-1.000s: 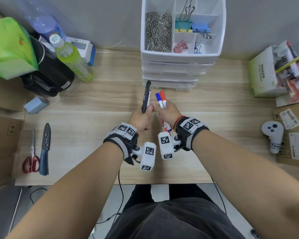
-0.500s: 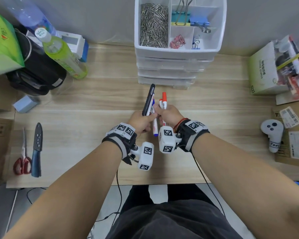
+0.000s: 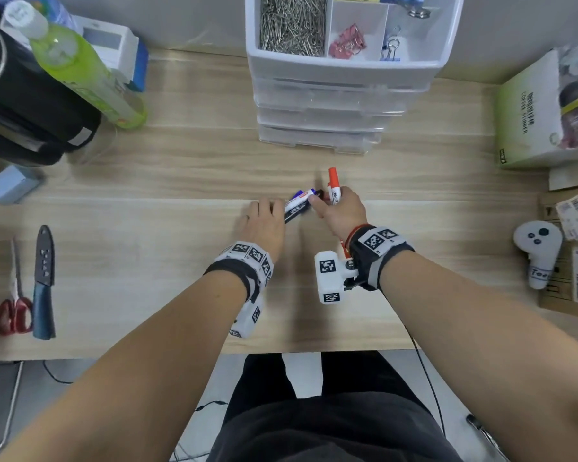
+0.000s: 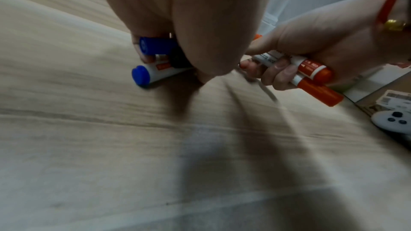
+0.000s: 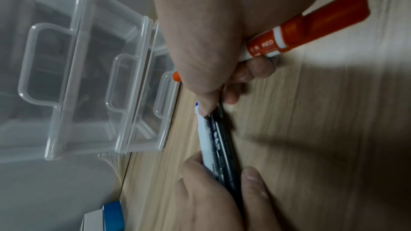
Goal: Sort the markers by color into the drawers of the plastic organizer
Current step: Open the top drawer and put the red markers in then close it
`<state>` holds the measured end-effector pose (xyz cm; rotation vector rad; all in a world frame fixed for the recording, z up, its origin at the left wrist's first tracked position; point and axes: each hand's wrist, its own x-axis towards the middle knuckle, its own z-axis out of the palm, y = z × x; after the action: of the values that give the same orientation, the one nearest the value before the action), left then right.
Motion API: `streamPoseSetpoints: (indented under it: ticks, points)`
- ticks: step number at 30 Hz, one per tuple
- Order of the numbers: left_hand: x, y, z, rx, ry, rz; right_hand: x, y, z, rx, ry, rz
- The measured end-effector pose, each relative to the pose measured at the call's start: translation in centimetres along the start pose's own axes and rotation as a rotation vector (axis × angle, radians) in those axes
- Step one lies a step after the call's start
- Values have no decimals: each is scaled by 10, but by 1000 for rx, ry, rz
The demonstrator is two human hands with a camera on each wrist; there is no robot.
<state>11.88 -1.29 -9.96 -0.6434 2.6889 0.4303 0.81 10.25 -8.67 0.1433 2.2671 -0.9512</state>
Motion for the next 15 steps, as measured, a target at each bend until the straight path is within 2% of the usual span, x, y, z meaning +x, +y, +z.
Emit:
streamPoseSetpoints:
  ticks: [1,4,11,15]
  points:
    - [0,2,0,-8,13,30,0,3,0,-3,2,2]
    - [-2,5,-2,-26,-86,51,-2,5,-3,7,10,1]
    - [-7,-3,5,66,-69,49,-4,4,-6,-20,-3,3]
    - [-8,-3,3,18,-90,11,-3,6,-8,24,-3,25]
